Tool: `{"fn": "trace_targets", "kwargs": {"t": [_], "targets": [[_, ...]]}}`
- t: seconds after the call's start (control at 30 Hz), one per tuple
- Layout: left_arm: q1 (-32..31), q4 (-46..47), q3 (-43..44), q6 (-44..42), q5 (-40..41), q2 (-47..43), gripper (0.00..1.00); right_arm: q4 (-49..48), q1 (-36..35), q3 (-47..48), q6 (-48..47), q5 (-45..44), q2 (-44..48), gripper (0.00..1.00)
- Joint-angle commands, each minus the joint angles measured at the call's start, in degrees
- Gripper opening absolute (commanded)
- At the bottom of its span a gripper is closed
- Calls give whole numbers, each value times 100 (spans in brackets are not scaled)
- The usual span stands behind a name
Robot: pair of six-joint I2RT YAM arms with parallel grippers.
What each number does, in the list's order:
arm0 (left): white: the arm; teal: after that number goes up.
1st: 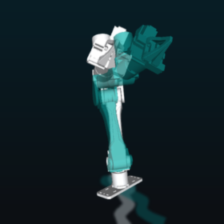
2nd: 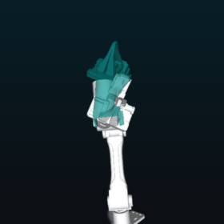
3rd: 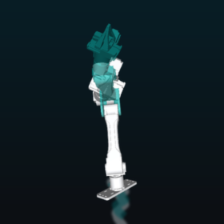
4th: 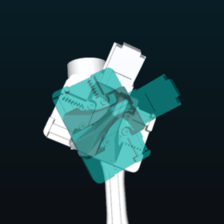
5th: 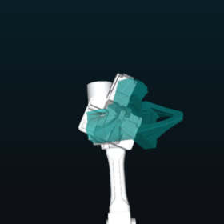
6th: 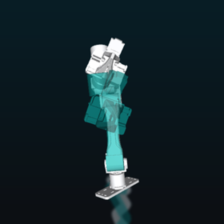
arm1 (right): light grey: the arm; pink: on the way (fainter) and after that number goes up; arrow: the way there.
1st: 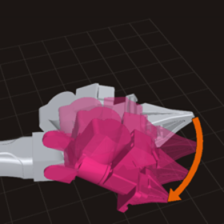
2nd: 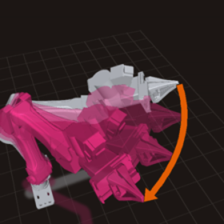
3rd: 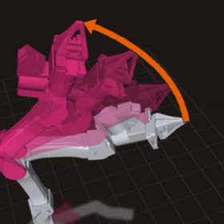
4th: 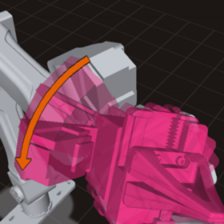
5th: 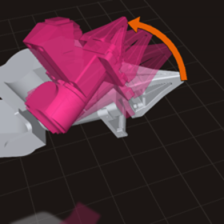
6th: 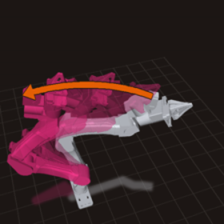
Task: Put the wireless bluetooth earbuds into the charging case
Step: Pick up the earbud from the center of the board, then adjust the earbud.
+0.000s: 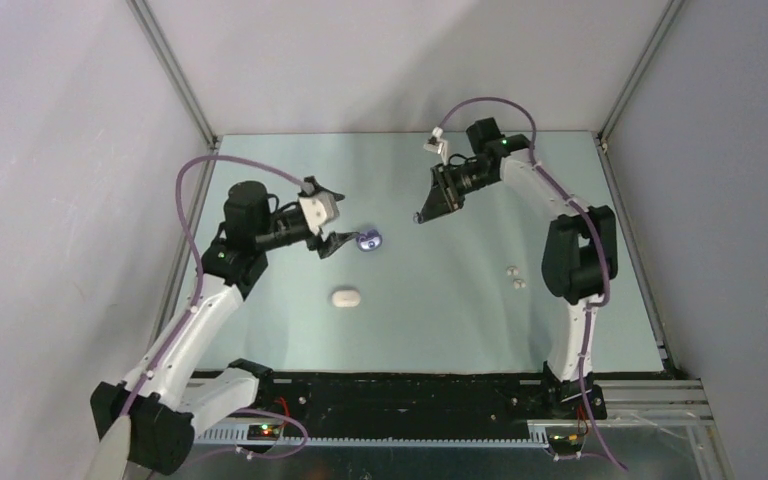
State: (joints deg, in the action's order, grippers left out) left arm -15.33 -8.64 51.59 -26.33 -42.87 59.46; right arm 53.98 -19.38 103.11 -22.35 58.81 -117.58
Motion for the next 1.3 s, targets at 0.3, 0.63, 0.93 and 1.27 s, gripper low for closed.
{"fn": "trace_targets", "kwargs": {"t": [0.3, 0.63, 0.93, 1.27], "targets": [[-1177, -945, 772, -6286, -821, 864, 52, -587, -100, -398, 1634, 2525, 1054, 11], [-1365, -748, 837, -7005, -959, 965, 41, -1043, -153, -669, 2156, 2548, 1158, 11], [-1579, -873, 1024, -7231, -960, 1146, 39, -1342, -262, -686, 2479, 2541, 1154, 10], [-1713, -625, 986, -7194, -852, 1102, 35, -1403, -321, -794, 2544, 2450, 1254, 10]]}}
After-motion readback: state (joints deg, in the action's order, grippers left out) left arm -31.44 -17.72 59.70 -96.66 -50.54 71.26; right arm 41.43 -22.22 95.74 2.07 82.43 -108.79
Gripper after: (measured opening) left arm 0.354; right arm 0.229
